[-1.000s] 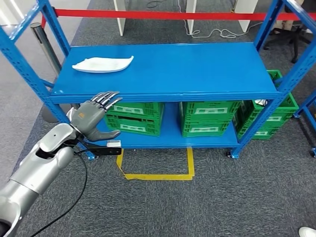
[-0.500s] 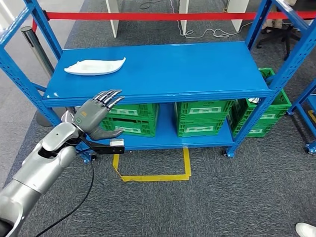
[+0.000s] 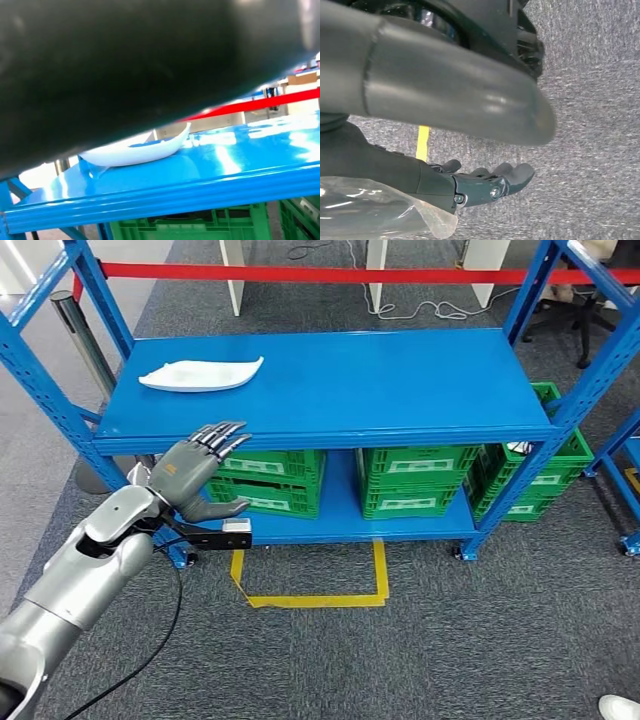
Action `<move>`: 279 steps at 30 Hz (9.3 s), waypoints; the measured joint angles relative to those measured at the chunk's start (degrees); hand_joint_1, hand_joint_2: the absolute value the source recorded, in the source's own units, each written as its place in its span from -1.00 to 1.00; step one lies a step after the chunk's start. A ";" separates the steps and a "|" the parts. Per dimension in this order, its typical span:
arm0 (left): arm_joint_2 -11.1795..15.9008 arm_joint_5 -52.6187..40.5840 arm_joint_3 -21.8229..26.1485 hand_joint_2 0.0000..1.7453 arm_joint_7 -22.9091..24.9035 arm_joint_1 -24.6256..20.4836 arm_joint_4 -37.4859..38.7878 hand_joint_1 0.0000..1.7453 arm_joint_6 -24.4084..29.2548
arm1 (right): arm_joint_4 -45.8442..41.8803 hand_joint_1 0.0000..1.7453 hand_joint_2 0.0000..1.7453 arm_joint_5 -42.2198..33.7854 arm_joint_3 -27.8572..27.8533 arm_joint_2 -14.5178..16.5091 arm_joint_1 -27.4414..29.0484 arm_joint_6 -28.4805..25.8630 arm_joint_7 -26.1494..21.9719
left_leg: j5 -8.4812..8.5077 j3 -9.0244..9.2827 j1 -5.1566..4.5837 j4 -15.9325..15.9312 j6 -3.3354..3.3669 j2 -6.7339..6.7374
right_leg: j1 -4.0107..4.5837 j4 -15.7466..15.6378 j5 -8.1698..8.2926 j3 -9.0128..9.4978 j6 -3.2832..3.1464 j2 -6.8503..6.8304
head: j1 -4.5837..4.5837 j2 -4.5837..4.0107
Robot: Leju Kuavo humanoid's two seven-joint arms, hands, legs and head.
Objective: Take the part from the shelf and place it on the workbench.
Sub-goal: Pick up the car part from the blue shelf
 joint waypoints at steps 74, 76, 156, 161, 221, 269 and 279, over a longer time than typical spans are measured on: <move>1.04 -5.67 4.00 -1.00 7.43 -1.15 8.38 -1.00 0.32 | 0.36 -1.00 1.00 0.80 0.20 0.02 0.01 -0.74 1.26 | -5.13 -8.85 0.31 16.47 -1.87 -0.33 | -0.03 -0.82 0.23 0.97 -2.31 0.21 | -1.39 0.00; 1.02 -5.71 4.10 -1.00 7.53 -1.21 8.80 -1.00 0.24 | 0.36 -1.00 1.00 0.80 0.20 0.04 0.01 -0.74 1.25 | -1.01 -6.03 0.41 10.20 -1.56 -0.32 | -0.03 -0.81 -0.11 1.51 -2.09 0.26 | -1.39 0.00; -0.79 -9.69 4.94 1.00 7.96 3.24 9.81 -1.00 2.08 | 0.39 -1.00 1.00 2.05 0.10 0.40 -0.06 -0.72 0.96 | 0.23 0.32 0.14 -0.24 0.27 -0.58 | -0.10 0.58 1.60 -1.25 -0.08 0.12 | -1.13 0.00; -1.54 -13.17 4.82 1.00 11.75 2.76 11.66 -1.00 4.93 | 0.40 -1.00 1.00 2.07 0.11 0.43 -0.04 -0.73 0.99 | -1.54 -0.84 0.32 2.42 -1.02 -0.47 | -0.23 -0.37 1.44 -0.57 -1.51 0.29 | -1.28 0.00; -1.11 -7.62 15.17 1.00 4.24 -1.72 28.37 1.00 -2.75 | 0.40 -1.00 1.00 2.86 0.02 0.84 -0.09 -0.56 1.07 | 1.89 -0.25 -0.01 -0.76 -0.59 -0.53 | -0.01 -0.93 0.10 1.83 -1.13 -0.05 | -0.75 0.00; -16.99 41.04 27.61 1.00 -8.94 19.61 -16.64 1.00 17.59 | 0.38 -1.00 1.00 2.07 -1.07 1.33 0.17 -3.04 1.10 | 1.26 0.35 0.20 -0.67 1.08 -0.23 | 0.16 1.62 -1.14 -0.81 -0.16 0.05 | -0.93 0.00; -17.14 39.57 27.64 1.00 -9.90 20.37 -17.10 1.00 21.54 | 0.38 -1.00 1.00 2.23 -1.16 1.33 -0.17 -3.32 1.57 | 5.17 -4.37 0.21 -0.15 0.47 -0.15 | -0.14 -0.35 -4.15 6.50 0.41 0.10 | -0.76 0.00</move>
